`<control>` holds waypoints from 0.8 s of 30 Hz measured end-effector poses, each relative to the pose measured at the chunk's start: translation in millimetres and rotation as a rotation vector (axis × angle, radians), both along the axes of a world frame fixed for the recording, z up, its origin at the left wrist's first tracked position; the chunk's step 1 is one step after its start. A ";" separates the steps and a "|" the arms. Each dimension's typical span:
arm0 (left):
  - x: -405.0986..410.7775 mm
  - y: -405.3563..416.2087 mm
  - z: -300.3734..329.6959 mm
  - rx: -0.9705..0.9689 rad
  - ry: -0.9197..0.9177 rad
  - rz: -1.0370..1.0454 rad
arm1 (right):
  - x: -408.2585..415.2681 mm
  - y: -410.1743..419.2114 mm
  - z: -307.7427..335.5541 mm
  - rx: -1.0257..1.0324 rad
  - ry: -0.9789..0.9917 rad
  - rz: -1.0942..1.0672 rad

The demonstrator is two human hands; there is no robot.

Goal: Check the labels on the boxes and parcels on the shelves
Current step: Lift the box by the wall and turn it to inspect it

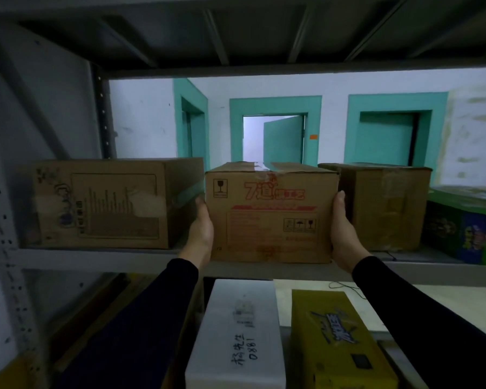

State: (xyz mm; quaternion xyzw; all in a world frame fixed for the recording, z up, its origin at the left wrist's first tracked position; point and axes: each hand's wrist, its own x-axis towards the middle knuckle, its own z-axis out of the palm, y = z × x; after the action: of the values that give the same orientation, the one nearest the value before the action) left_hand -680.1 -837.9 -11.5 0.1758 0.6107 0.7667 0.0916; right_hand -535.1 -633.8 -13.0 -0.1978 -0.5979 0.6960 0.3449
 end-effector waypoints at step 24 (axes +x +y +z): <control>-44.6 26.3 -2.6 -0.098 -0.059 0.076 | -35.8 9.3 -2.3 -0.037 0.030 -0.068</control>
State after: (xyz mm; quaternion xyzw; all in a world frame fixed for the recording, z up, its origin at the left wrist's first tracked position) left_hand -724.7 -811.7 -14.1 0.1251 0.6507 0.7436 0.0889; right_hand -570.9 -624.5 -15.4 -0.2139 -0.5726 0.6979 0.3733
